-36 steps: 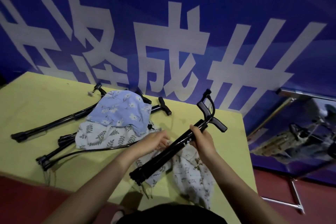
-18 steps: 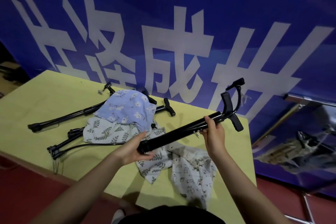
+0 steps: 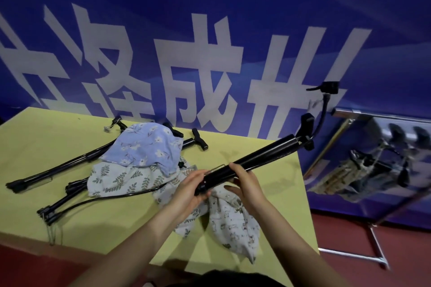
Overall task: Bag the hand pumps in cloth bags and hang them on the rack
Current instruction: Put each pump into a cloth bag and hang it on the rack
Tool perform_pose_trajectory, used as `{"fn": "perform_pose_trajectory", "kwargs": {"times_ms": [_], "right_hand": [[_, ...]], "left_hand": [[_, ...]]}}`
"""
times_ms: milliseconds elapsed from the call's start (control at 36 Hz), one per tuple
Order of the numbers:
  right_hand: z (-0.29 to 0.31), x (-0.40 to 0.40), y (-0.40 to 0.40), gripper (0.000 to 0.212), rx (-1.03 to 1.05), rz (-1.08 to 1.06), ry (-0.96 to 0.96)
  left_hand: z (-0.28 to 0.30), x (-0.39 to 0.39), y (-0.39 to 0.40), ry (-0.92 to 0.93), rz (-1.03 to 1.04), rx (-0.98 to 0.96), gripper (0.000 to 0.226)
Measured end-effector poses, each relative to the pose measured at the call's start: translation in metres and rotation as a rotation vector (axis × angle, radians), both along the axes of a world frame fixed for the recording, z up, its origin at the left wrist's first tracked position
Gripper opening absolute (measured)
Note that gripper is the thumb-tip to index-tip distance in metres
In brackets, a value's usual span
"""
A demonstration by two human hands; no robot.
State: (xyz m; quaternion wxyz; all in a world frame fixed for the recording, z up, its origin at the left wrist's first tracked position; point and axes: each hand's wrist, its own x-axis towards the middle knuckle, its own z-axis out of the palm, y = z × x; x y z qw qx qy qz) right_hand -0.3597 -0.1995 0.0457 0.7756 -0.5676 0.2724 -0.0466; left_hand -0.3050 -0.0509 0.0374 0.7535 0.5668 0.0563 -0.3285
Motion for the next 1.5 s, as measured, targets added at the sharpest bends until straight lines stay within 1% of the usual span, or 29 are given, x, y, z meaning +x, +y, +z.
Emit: {"fn": "perform_pose_trajectory", "kwargs": {"times_ms": [83, 167, 306, 389, 472, 528, 583, 639, 722, 806, 861, 944, 1056, 1167, 1250, 1333, 1361, 1444, 1500], "right_hand": [[0.000, -0.006, -0.004, 0.016, 0.095, -0.042, 0.017], [-0.002, -0.016, -0.012, 0.014, 0.153, -0.068, 0.029], [-0.007, -0.030, -0.023, 0.026, 0.256, -0.090, 0.046], [-0.011, -0.034, -0.028, 0.025, 0.274, -0.123, 0.036], [-0.014, -0.038, -0.030, 0.016, 0.163, -0.182, 0.038], [-0.017, -0.043, -0.030, 0.012, 0.062, -0.221, 0.069], [-0.025, -0.047, -0.033, 0.012, -0.013, -0.216, 0.106], [-0.033, -0.050, -0.037, 0.014, -0.074, -0.189, 0.145], [-0.044, -0.053, -0.046, 0.015, -0.139, -0.181, 0.210], [-0.047, -0.054, -0.054, 0.016, -0.202, -0.194, 0.244], [-0.047, -0.053, -0.058, 0.016, -0.237, -0.222, 0.248], [-0.045, -0.048, -0.064, 0.016, -0.256, -0.267, 0.241], [-0.043, -0.036, -0.073, 0.016, -0.273, -0.310, 0.216], [-0.038, -0.021, -0.079, 0.019, -0.300, -0.348, 0.147], [-0.035, -0.007, -0.084, 0.017, -0.296, -0.383, 0.081], [-0.033, 0.010, -0.091, 0.015, -0.267, -0.359, 0.063], [-0.034, 0.015, -0.093, 0.015, -0.264, -0.343, 0.068], [-0.037, 0.023, -0.098, 0.014, -0.281, -0.308, 0.080], [-0.041, 0.026, -0.102, 0.015, -0.278, -0.299, 0.097]], "left_hand": [[-0.004, -0.007, -0.006, -0.038, 0.010, 0.002, 0.021], [-0.009, -0.018, -0.010, -0.095, -0.031, 0.029, 0.021], [-0.014, -0.037, -0.019, -0.137, -0.057, 0.012, 0.020], [-0.017, -0.044, -0.022, -0.113, -0.046, 0.008, 0.022], [-0.019, -0.046, -0.023, -0.097, -0.103, 0.030, 0.024], [-0.023, -0.046, -0.023, -0.124, -0.165, 0.073, 0.026], [-0.028, -0.045, -0.023, -0.157, -0.221, 0.135, 0.027], [-0.035, -0.042, -0.021, -0.153, -0.236, 0.194, 0.025], [-0.047, -0.030, -0.012, -0.082, -0.245, 0.284, 0.016], [-0.060, -0.016, -0.002, 0.043, -0.265, 0.355, 0.017], [-0.067, -0.006, 0.003, 0.095, -0.281, 0.395, 0.020], [-0.074, 0.008, 0.008, 0.140, -0.268, 0.430, 0.023], [-0.080, 0.025, 0.005, 0.145, -0.278, 0.501, 0.024], [-0.084, 0.036, -0.004, 0.166, -0.305, 0.529, 0.025], [-0.087, 0.040, -0.011, 0.214, -0.315, 0.535, 0.023], [-0.091, 0.052, -0.021, 0.255, -0.343, 0.541, 0.032], [-0.093, 0.057, -0.025, 0.265, -0.346, 0.554, 0.031], [-0.096, 0.069, -0.036, 0.314, -0.301, 0.589, 0.019], [-0.098, 0.078, -0.045, 0.359, -0.267, 0.591, 0.021]]}}
